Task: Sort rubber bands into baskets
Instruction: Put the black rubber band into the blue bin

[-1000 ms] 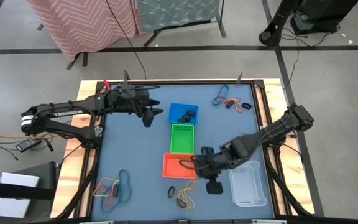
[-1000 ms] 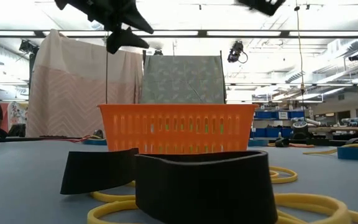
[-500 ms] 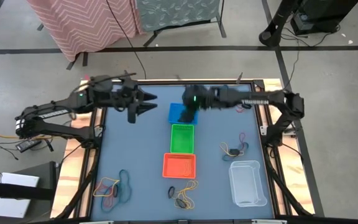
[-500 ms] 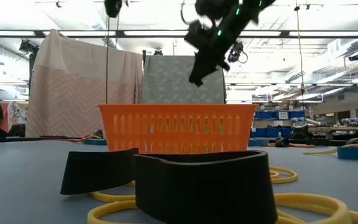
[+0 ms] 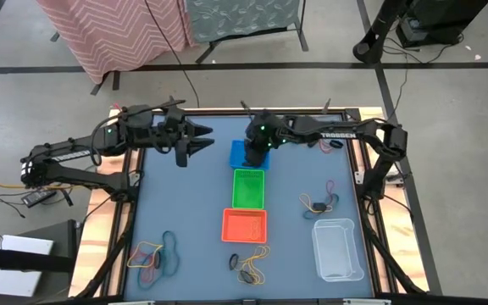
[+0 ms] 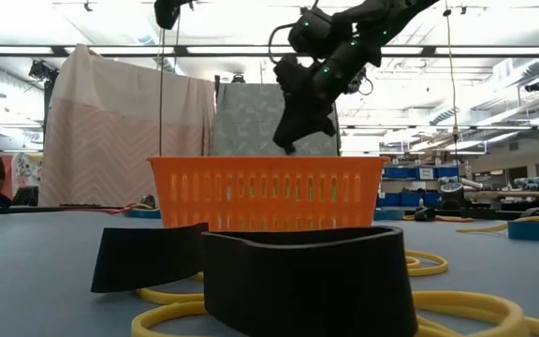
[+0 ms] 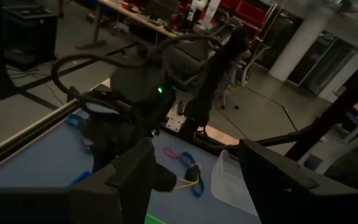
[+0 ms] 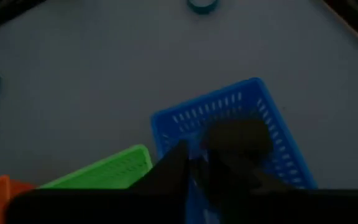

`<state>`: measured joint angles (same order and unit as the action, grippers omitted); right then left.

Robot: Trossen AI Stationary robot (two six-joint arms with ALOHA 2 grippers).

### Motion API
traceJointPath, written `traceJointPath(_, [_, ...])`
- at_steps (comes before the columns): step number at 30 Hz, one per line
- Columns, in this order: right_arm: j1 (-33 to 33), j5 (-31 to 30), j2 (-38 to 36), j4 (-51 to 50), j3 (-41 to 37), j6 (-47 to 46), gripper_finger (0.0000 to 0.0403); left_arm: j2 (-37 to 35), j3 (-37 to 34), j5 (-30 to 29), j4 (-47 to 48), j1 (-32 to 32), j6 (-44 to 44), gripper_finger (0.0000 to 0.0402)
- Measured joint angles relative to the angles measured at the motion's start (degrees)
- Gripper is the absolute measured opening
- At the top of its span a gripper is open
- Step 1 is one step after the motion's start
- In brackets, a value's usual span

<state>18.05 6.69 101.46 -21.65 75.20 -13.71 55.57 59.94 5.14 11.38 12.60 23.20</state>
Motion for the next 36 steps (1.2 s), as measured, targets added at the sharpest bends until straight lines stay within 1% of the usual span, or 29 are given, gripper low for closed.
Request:
traceJointPath(4, [-1.01, -2.63, 1.51, -0.26, 0.00, -3.09, 0.0167, 0.50, 0.00, -0.44, -0.22, 0.00, 0.14, 0.0232])
traceJointPath(7, [-1.16, -4.98, 1.62, -0.58, 0.00, -2.76, 0.0235, 0.58, -0.07, -0.50, 0.25, 0.00, 0.53, 0.0232])
traceJointPath(8, [-1.16, -4.73, 1.38, -0.52, 0.00, -2.77, 0.0255, 0.52, -0.07, -0.52, 0.17, 0.00, 0.81, 0.0232])
traceJointPath(10, [-0.83, -2.17, 0.77, -1.71, 0.00, -2.71, 0.0290, 0.52, -0.07, -0.52, 0.22, 0.00, 0.81, 0.0232])
traceJointPath(13, [-0.35, 1.80, -1.39, -7.39, 0.02, -2.82, 0.0322, 0.53, -0.07, -0.51, 0.55, 0.00, 0.79, 0.0232])
traceJointPath(15, [-0.62, 2.29, -3.55, -14.87, 0.02, -2.07, 0.0328, 0.52, -0.07, -0.52, 0.59, 0.00, 0.53, 0.0232])
traceJointPath(18, [-2.55, 0.10, -7.43, -27.31, -0.35, 0.39, 0.0322, 0.75, -0.11, -0.52, 0.72, 0.00, -0.49, 0.0232])
traceJointPath(21, [-5.54, -0.83, -12.21, -34.78, -4.39, -0.02, 0.0308, 1.82, -0.18, -0.50, 0.86, 0.00, -0.54, 0.0232])
traceJointPath(25, [-10.81, -1.56, -21.15, -37.77, -14.96, -6.00, 0.0287, 3.92, -0.20, -0.50, 1.14, 0.00, -0.58, 0.0232])
traceJointPath(27, [-12.78, -4.57, -25.92, -38.35, -20.69, -11.14, 0.0277, 5.15, -0.20, -0.50, 0.95, 0.00, -0.63, 0.0232])
traceJointPath(28, [-13.02, -7.02, -28.07, -38.40, -22.93, -14.79, 0.0272, 5.84, -0.20, -0.48, 0.54, 0.00, -0.63, 0.0232])
traceJointPath(31, [-9.84, -17.14, -33.77, -38.22, -26.73, -26.90, 0.0259, 7.69, -0.22, -0.48, -1.47, 0.04, -0.61, 0.0232])
traceJointPath(33, [-5.22, -23.87, -36.04, -38.14, -27.61, -33.26, 0.0253, 8.93, -0.22, -0.46, -3.98, 0.07, -0.54, 0.0232])
traceJointPath(35, [1.43, -28.43, -36.98, -36.80, -27.69, -35.41, 0.0248, 10.19, -0.22, -0.44, -5.96, 0.07, -0.28, 0.0232])
traceJointPath(36, [5.02, -29.75, -37.04, -35.81, -27.67, -35.32, 0.0246, 10.75, -0.22, -0.41, -7.24, 0.07, 0.03, 0.0232])
